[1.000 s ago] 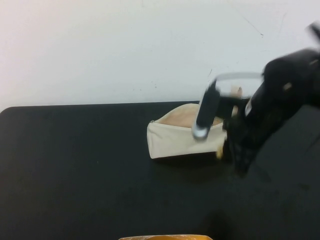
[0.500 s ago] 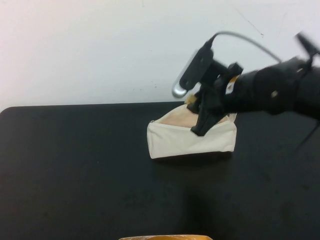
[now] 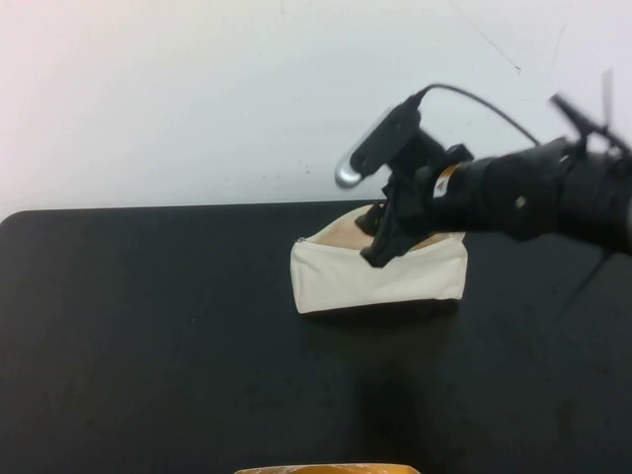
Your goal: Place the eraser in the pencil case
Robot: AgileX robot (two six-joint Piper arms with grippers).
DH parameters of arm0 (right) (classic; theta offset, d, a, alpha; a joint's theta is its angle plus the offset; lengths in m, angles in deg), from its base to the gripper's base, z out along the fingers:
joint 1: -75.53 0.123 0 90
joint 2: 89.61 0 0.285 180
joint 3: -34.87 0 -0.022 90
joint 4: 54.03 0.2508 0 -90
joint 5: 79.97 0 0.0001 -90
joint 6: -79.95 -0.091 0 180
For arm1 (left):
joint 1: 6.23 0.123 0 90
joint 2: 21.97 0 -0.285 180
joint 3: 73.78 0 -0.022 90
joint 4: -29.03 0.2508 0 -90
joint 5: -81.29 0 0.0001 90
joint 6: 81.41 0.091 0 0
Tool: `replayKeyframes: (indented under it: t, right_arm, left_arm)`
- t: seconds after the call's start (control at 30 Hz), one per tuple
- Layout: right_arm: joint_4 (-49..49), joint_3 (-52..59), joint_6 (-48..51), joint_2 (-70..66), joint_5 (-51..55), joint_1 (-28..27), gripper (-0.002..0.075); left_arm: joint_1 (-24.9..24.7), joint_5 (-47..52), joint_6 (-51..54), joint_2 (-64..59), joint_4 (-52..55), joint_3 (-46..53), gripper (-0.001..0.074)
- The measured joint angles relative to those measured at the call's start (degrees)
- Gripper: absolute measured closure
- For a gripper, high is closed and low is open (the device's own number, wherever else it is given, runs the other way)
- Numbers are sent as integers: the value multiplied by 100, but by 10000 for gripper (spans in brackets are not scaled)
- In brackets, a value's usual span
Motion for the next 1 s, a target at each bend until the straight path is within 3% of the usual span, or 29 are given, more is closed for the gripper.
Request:
replayKeyframes:
  t: [0.07,0.2,0.3,0.77,1.0]
  right_arm:
    - [50,0,-125,274,291,0,393]
    - [117,0,-410,1129,901,0,633]
    - [184,67,-486,1866,1167,0,701]
    - [484,2340,-498,5520,1230,0,727]
    - [244,3352,-498,6987,2112,0,727]
  left_arm:
    - [0,0,0,0,0,0,736]
    - [0,0,0,0,0,0,736]
    - [0,0,0,0,0,0,736]
    - [0,0,0,0,0,0,736]
    - [0,0,0,0,0,0,736]
